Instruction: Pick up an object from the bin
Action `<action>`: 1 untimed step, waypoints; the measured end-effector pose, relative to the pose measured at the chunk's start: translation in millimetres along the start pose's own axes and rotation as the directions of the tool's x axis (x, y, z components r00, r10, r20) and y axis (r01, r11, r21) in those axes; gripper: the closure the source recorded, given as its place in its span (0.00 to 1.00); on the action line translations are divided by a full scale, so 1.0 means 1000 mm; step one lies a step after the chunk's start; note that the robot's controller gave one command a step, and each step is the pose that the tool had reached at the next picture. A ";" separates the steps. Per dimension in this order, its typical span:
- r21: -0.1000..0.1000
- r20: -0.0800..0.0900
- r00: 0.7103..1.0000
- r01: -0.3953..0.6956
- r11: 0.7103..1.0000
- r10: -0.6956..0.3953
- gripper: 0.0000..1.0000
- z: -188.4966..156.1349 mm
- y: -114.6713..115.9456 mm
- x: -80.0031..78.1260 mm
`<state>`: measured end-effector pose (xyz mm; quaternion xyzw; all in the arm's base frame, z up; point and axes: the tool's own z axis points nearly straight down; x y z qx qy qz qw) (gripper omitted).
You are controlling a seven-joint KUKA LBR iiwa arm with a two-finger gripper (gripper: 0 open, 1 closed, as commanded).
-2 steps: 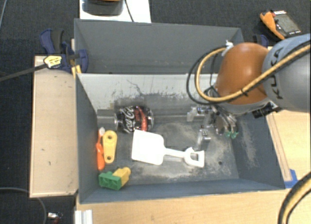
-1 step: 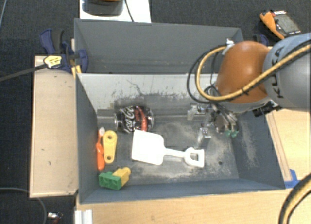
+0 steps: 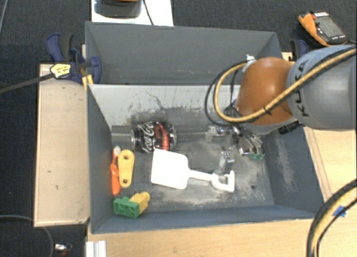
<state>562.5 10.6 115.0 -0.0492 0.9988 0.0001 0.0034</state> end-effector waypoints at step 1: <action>0.002 0.001 0.998 0.071 0.998 -0.071 0.00 0.043 0.015 0.009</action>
Offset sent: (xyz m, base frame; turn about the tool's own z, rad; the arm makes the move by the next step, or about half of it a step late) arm -0.0592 0.0385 -0.0450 0.0879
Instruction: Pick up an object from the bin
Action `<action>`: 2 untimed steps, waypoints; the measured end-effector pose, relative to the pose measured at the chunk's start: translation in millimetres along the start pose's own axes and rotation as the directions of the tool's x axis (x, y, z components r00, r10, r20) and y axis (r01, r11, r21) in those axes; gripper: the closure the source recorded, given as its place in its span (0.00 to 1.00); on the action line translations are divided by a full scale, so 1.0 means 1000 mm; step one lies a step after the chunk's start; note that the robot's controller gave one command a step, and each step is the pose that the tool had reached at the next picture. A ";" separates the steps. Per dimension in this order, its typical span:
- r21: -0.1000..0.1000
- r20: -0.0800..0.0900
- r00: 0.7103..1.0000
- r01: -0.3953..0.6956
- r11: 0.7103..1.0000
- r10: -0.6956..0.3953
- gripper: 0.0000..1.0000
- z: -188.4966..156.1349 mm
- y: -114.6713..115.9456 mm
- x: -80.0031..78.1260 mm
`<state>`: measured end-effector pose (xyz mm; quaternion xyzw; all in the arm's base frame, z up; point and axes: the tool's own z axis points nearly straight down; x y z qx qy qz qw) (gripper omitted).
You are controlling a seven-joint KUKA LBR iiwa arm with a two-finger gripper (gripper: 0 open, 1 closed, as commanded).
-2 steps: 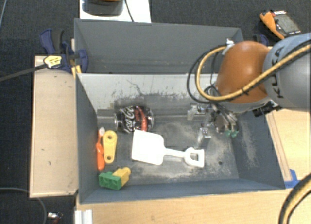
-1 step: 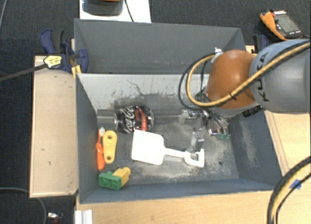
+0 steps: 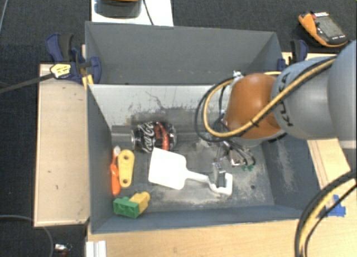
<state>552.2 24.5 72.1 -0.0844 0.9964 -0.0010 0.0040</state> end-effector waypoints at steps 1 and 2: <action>-0.001 0.008 0.990 -0.141 0.990 0.141 0.00 -0.001 0.023 0.032; 0.003 0.020 1.000 -0.015 1.000 0.015 0.00 -0.001 0.081 0.028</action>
Offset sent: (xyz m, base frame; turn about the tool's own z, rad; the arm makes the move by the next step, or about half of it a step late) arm -0.0456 0.0991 -0.0021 -0.0302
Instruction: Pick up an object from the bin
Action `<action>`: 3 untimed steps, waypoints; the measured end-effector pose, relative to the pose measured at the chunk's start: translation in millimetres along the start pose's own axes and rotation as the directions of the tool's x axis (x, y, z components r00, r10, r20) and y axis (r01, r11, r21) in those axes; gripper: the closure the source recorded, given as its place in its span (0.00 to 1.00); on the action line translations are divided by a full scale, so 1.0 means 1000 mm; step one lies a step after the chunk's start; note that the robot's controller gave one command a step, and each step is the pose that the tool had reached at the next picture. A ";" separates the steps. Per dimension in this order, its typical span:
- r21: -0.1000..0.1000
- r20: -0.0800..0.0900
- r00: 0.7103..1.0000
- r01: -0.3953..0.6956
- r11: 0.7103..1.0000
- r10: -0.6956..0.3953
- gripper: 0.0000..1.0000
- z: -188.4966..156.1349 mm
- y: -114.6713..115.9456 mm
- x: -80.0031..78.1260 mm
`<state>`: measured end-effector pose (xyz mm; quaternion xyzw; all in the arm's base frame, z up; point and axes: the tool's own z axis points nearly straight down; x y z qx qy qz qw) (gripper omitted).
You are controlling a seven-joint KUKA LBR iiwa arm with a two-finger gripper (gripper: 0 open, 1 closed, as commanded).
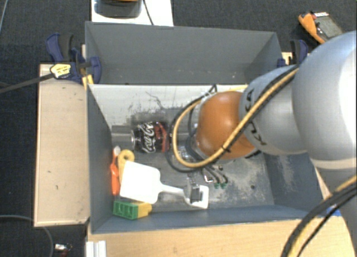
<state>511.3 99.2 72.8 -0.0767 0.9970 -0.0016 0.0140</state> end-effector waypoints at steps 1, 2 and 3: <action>-0.004 -0.010 0.999 -0.036 0.999 0.036 0.00 0.001 0.016 0.007; 0.001 -0.011 0.987 -0.160 0.987 0.160 0.00 0.001 -0.011 0.017; 0.000 -0.013 0.969 -0.246 0.969 0.246 1.00 -0.009 -0.086 0.040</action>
Offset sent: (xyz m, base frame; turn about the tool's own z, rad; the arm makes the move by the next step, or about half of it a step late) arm 0.0000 0.0000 0.0000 0.0000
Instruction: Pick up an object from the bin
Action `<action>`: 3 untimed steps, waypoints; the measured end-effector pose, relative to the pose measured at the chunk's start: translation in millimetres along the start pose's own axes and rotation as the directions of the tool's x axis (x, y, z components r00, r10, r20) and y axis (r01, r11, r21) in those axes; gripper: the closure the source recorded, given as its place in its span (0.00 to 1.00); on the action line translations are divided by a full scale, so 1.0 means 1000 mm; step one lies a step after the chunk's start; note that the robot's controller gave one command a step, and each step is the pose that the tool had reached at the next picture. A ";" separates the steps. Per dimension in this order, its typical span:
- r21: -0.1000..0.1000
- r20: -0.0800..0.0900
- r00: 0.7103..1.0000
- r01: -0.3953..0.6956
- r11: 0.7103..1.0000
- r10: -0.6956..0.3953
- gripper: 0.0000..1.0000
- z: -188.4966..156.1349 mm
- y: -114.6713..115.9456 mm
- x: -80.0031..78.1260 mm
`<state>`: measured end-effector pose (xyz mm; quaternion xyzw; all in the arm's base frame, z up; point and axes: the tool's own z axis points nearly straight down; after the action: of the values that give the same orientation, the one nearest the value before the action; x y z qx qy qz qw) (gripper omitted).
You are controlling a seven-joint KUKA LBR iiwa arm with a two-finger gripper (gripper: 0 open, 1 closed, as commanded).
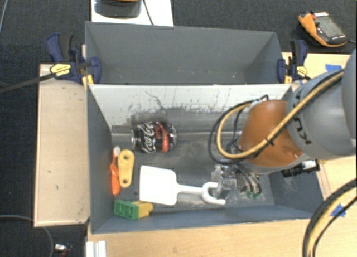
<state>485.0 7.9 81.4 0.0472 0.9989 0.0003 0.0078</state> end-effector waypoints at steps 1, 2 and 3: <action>0.000 0.000 1.000 0.000 1.000 0.000 1.00 0.000 0.000 0.000; -0.002 0.000 0.999 0.048 0.999 -0.048 1.00 0.005 -0.010 -0.001; 0.000 -0.005 1.000 0.009 1.000 -0.009 1.00 -0.052 0.001 0.001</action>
Offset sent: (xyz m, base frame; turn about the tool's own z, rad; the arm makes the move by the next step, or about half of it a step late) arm -0.0014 -0.0190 -0.0114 -0.0811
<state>482.9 8.8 133.4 0.0429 0.9991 0.0004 0.0055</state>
